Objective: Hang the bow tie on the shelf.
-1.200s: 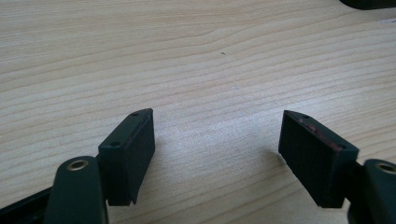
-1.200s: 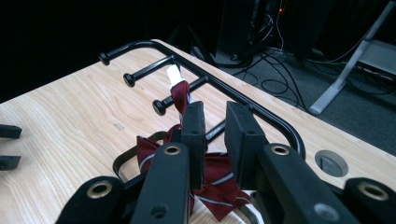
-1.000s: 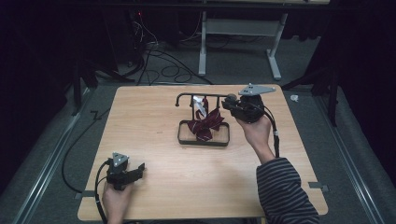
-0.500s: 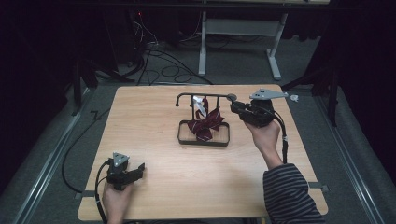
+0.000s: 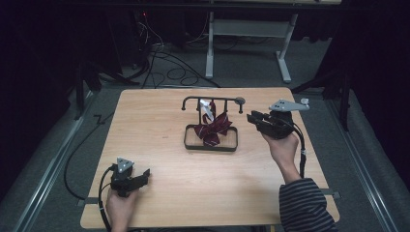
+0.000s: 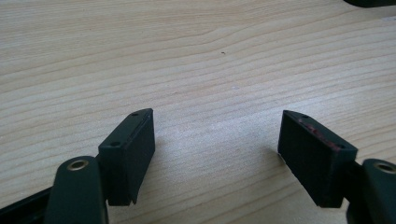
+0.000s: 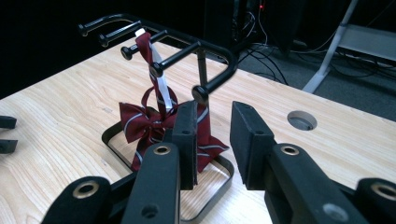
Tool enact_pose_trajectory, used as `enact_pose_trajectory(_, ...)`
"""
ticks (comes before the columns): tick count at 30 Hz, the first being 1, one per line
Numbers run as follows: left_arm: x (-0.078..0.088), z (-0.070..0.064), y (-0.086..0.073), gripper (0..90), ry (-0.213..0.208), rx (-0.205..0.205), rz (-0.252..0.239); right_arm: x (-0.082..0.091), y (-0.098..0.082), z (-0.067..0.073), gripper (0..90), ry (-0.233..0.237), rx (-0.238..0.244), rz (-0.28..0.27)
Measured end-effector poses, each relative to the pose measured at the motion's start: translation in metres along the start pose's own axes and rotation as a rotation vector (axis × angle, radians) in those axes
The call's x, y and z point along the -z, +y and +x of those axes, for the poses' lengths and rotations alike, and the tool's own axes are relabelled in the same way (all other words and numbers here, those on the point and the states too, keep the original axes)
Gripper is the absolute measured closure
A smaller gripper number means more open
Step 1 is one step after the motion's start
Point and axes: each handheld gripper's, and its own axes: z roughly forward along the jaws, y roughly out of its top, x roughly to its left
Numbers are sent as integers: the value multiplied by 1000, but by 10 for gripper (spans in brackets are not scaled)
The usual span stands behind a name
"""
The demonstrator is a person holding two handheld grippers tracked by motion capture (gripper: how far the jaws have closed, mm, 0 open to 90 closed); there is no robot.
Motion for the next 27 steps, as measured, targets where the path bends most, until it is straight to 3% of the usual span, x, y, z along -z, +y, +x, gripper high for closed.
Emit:
enact_pose_trajectory(12, 0, -1, 0, 278, 4, -3, 2, 14, -18, -6, 726, -19, -23, -16)
enact_pose_trajectory(27, 0, -1, 0, 278, 5, -6, 5, 20, -47, -14, 712, -52, -83, 12)
